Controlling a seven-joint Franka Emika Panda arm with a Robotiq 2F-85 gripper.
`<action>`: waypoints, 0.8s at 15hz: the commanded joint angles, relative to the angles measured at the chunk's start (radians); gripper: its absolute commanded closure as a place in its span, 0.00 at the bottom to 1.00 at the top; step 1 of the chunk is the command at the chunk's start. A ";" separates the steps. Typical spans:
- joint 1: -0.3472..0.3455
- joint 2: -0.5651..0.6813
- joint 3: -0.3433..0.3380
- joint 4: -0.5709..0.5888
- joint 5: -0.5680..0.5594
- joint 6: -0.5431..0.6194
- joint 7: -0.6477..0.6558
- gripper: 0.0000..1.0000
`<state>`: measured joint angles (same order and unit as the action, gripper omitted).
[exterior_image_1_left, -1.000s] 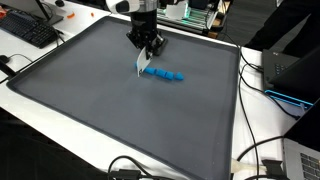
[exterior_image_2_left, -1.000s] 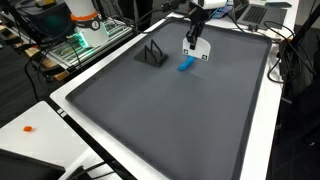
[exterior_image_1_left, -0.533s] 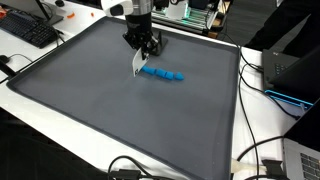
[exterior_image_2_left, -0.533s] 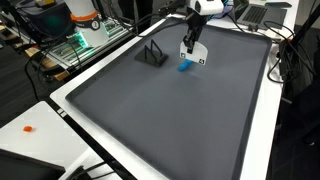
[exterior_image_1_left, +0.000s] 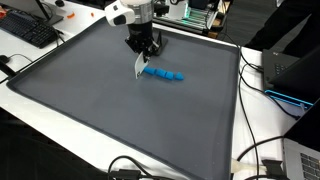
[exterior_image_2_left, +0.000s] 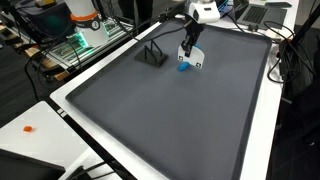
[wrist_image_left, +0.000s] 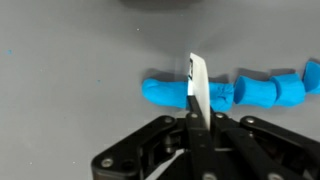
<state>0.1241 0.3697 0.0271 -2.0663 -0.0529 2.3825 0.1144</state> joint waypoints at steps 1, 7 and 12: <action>-0.010 0.042 0.011 -0.010 0.010 0.008 -0.008 0.99; -0.016 0.056 0.034 -0.015 0.051 0.001 -0.029 0.99; -0.021 0.040 0.053 -0.023 0.098 0.010 -0.047 0.99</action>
<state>0.1105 0.3892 0.0521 -2.0678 0.0055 2.3831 0.0877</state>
